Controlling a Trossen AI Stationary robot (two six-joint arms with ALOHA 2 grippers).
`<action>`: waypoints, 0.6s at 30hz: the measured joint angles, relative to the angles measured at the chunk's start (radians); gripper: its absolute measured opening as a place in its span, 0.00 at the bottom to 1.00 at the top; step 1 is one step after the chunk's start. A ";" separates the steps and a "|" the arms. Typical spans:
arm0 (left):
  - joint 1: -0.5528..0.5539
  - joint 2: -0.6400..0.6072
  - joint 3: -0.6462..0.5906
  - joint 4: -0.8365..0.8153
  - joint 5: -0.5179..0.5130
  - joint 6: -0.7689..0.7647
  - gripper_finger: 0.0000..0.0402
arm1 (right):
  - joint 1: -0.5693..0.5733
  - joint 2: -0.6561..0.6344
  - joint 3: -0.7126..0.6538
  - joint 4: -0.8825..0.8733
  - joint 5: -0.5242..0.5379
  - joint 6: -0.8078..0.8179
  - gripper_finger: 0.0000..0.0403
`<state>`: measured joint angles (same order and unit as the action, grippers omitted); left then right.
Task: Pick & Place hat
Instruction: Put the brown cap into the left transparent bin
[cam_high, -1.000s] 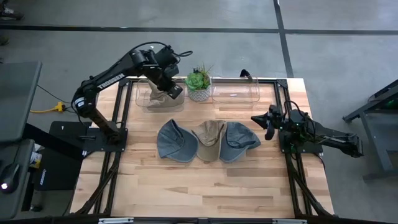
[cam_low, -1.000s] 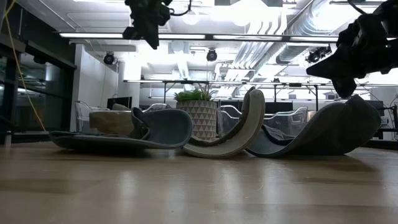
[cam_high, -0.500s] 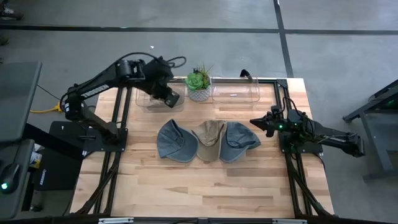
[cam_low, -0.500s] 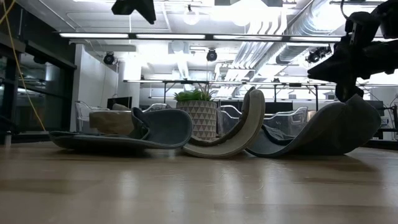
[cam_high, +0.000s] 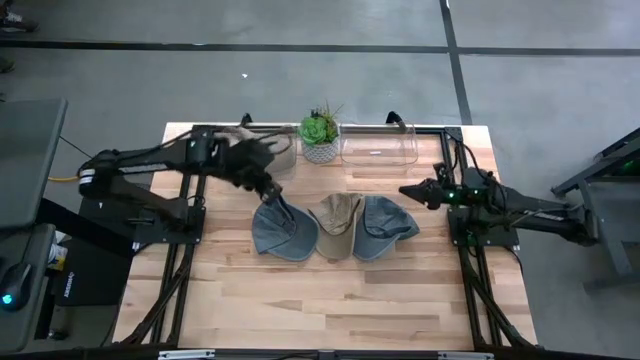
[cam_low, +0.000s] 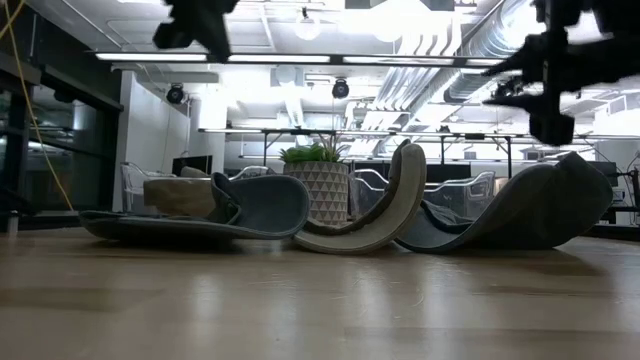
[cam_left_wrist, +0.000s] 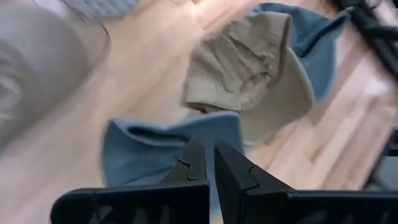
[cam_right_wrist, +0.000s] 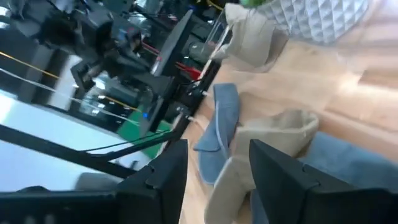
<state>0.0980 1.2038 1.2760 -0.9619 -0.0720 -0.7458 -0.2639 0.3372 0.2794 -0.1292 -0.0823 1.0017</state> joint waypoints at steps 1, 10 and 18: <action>-0.013 -0.035 -0.050 0.035 0.001 -0.026 0.00 | 0.004 0.038 0.051 -0.049 0.016 -0.018 0.40; -0.174 -0.261 -0.247 0.148 -0.127 -0.152 0.00 | 0.098 0.466 0.504 -0.559 0.125 0.053 0.36; -0.283 -0.345 -0.289 0.144 -0.253 -0.158 0.00 | 0.264 0.805 0.682 -0.660 0.179 0.209 0.37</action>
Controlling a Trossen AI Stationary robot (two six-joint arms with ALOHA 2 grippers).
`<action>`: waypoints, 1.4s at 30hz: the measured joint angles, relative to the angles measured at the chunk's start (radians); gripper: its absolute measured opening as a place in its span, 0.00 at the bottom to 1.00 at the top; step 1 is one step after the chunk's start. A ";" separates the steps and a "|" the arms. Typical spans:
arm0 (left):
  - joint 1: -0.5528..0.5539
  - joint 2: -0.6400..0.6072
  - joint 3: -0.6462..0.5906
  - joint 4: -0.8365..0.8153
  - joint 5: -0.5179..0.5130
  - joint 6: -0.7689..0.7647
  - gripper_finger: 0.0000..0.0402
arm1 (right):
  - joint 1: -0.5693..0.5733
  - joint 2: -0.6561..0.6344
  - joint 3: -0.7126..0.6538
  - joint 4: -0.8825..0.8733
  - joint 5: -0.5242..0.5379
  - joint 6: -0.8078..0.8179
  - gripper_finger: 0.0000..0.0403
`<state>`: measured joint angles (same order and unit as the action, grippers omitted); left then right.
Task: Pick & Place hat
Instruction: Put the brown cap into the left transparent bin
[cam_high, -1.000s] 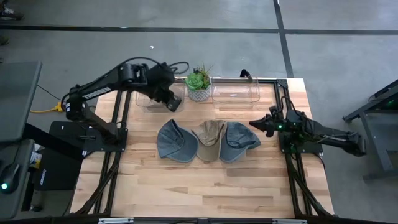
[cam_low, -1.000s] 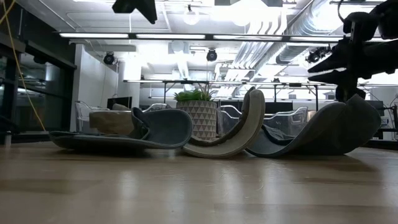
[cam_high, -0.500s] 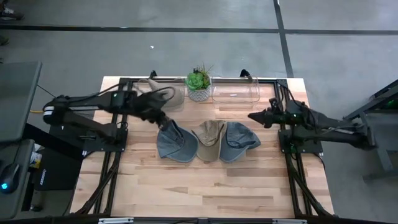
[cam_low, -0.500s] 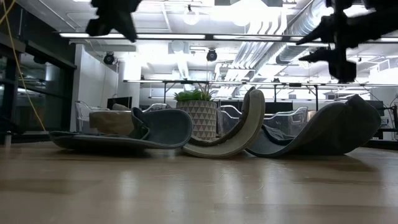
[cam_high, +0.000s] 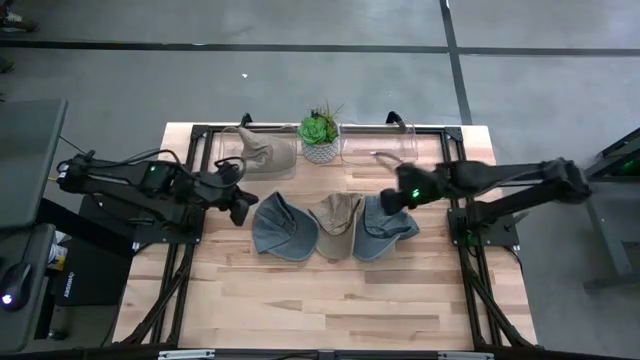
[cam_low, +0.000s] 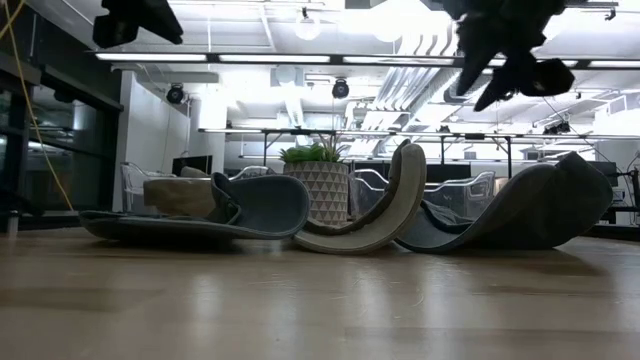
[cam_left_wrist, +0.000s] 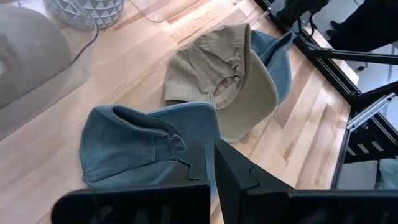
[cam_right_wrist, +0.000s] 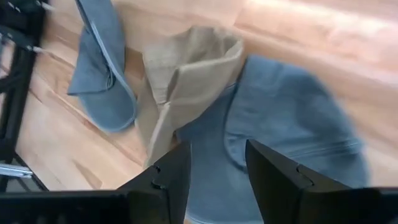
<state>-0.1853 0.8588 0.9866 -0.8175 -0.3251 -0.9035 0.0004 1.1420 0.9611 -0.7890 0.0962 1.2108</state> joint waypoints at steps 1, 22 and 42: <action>-0.007 -0.003 -0.004 0.000 -0.004 0.000 0.00 | 0.020 0.032 0.009 0.012 0.016 0.027 0.37; -0.020 -0.004 -0.009 -0.001 0.005 0.034 0.00 | 0.110 0.278 0.019 0.263 0.186 0.182 0.72; -0.018 -0.004 -0.009 0.000 -0.148 0.086 0.00 | 0.030 0.279 0.018 0.276 0.150 0.292 0.74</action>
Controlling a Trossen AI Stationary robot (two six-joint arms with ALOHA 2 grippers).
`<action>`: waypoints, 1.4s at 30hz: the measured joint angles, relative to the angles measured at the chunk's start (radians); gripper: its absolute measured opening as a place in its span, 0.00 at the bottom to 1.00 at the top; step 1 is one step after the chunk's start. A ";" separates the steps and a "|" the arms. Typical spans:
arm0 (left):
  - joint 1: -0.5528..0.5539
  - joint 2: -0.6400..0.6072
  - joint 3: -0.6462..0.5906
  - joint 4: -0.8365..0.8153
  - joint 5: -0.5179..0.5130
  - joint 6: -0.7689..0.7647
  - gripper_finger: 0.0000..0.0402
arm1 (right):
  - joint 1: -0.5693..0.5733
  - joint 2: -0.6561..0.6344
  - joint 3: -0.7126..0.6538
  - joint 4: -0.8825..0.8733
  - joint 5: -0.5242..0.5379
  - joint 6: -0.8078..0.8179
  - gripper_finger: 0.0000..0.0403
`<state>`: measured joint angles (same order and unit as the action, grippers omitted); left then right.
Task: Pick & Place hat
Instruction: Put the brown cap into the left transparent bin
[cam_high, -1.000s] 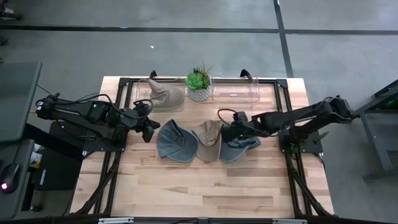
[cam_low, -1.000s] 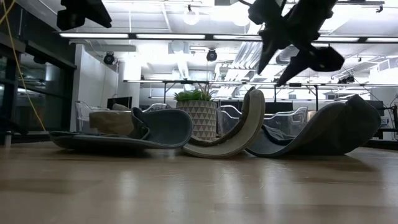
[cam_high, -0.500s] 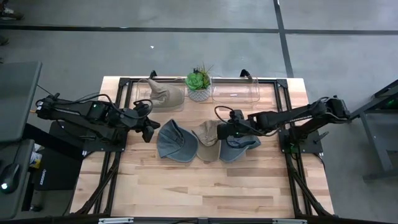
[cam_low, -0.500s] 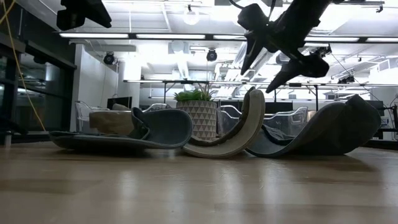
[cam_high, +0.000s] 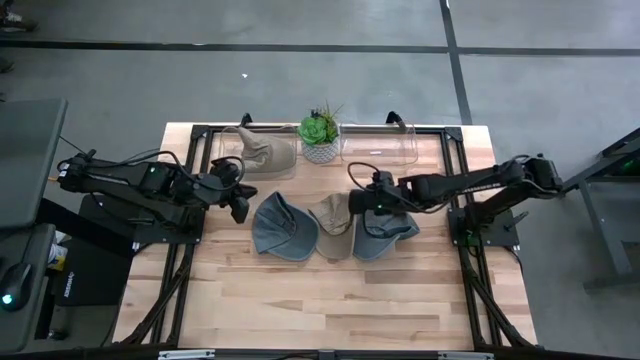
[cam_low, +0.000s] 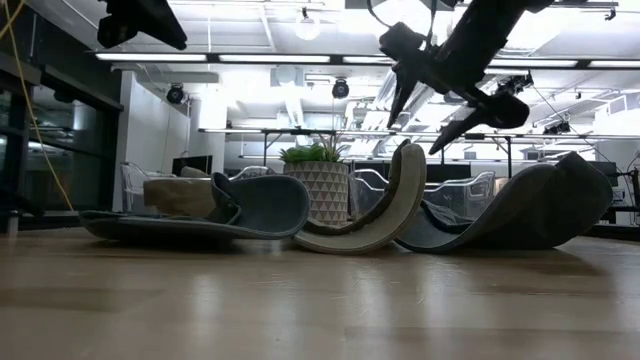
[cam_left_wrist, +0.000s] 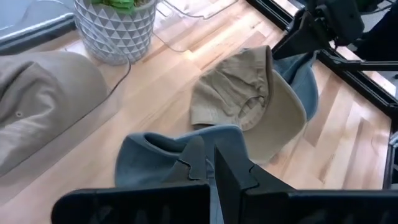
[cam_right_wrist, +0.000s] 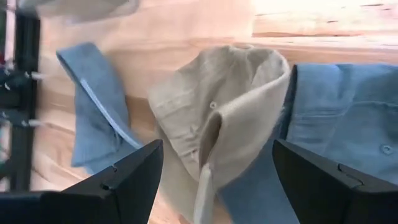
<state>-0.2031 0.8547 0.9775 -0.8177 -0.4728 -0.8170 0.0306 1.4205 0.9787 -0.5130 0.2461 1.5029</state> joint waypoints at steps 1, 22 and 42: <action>0.000 0.000 0.000 -0.001 -0.001 0.003 0.00 | -0.006 0.000 0.000 0.016 -0.012 0.007 0.74; 0.000 0.000 0.000 -0.122 0.053 0.080 0.00 | -0.017 0.088 0.002 0.042 -0.105 0.202 0.73; 0.000 0.000 0.000 -0.128 0.066 0.080 0.00 | -0.060 0.189 0.003 0.107 -0.098 0.167 0.73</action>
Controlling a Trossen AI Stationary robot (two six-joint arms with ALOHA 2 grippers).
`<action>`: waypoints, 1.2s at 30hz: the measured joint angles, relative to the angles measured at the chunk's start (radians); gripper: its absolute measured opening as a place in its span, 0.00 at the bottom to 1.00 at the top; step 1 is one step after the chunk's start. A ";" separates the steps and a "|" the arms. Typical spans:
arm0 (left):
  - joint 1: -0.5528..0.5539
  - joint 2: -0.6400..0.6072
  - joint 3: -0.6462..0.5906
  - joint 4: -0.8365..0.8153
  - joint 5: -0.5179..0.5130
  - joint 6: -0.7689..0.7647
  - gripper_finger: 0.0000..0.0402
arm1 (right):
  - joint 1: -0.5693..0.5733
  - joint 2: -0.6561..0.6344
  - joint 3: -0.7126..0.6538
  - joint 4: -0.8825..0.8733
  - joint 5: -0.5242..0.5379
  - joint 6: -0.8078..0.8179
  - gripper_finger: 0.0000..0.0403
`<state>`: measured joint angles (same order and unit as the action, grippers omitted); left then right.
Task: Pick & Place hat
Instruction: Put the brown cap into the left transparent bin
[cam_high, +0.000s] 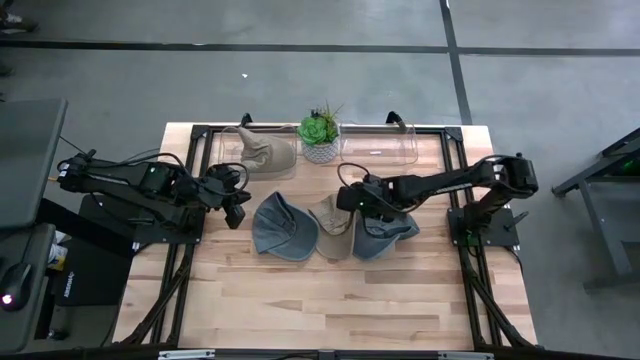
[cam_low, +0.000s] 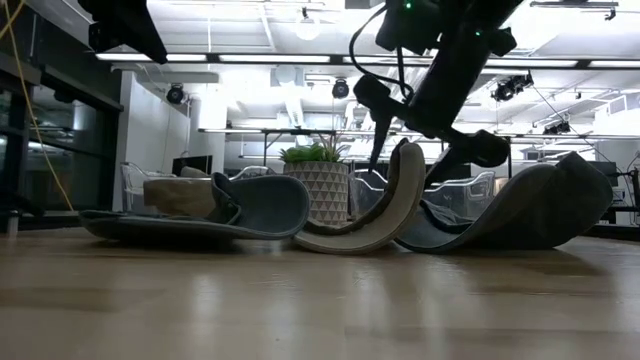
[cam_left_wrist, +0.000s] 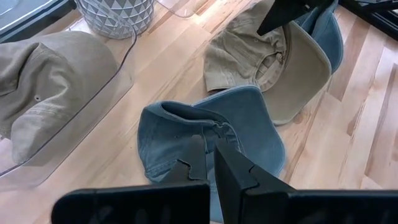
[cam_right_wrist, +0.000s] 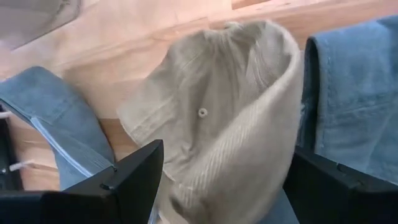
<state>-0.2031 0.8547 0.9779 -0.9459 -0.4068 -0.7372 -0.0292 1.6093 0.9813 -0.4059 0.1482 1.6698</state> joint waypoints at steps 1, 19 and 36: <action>0.000 0.000 0.000 0.000 0.000 0.000 0.00 | 0.000 0.000 0.000 -0.002 0.000 -0.001 0.72; 0.000 0.000 0.000 0.001 0.000 0.000 0.00 | 0.000 0.000 0.000 -0.023 -0.036 -0.122 0.03; 0.000 0.000 0.000 0.009 0.025 -0.001 0.00 | 0.051 -0.072 -0.001 -0.016 -0.044 -0.269 0.01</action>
<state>-0.2034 0.8547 0.9779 -0.9371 -0.3813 -0.7383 0.0218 1.5368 0.9806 -0.4222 0.1039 1.4011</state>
